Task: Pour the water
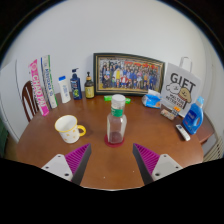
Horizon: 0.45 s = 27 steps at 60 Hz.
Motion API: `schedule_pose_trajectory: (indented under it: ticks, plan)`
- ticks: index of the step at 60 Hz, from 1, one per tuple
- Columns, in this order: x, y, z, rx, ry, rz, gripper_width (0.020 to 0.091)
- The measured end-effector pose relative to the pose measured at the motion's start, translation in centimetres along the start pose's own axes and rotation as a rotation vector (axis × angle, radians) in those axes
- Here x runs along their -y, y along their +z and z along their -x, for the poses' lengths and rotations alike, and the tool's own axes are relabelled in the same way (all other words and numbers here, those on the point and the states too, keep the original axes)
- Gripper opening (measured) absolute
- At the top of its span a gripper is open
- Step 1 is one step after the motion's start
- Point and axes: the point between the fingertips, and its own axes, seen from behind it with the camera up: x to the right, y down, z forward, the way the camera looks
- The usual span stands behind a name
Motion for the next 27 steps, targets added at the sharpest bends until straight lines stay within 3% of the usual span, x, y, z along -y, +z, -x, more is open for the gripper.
schedule_pose_trajectory:
  ticks: [13, 27]
  plan:
    - [-2.7, -9.0, 0.8, -0.085, -0.021, 0.038, 0.0851]
    - [-4.6, -12.2, 0.9, -0.116, -0.039, 0.041, 0.0856]
